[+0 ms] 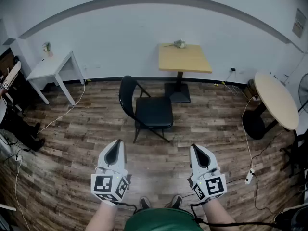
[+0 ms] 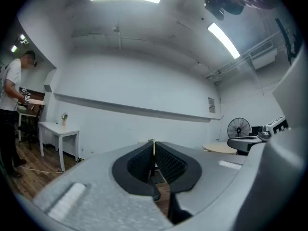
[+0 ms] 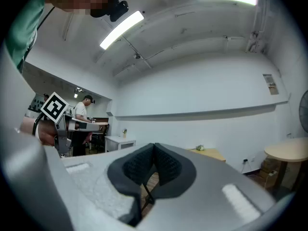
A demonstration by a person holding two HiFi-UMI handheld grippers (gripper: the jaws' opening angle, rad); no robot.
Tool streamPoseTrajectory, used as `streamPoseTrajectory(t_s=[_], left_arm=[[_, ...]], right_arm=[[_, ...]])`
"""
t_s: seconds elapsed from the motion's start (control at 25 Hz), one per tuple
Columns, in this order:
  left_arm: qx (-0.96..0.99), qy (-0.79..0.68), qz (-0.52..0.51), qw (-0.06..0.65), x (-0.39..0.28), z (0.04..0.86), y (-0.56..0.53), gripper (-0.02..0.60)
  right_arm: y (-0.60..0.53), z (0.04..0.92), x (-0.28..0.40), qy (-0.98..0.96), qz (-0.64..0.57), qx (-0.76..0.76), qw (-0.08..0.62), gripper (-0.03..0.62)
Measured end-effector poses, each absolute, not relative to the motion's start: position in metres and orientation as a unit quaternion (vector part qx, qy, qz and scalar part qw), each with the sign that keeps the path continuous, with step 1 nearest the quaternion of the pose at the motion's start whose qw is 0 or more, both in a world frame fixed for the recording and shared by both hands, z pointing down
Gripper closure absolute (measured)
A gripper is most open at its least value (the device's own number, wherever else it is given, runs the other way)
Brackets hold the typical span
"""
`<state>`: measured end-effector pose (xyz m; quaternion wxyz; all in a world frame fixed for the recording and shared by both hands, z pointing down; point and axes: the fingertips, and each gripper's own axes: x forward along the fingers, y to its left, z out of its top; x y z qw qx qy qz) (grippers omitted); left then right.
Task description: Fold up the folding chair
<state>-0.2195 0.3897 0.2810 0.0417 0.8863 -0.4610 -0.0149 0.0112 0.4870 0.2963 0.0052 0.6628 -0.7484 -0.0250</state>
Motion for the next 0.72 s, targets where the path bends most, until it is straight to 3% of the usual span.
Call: streamPoseTrajectory(t_s=[0.72], left_arm=[[0.891, -0.447, -0.01, 0.075, -0.278, 0.315, 0.356, 0.563]], right_arm=[[0.467, 0.322, -0.035, -0.724, 0.022, 0.689, 0.001, 0.591]])
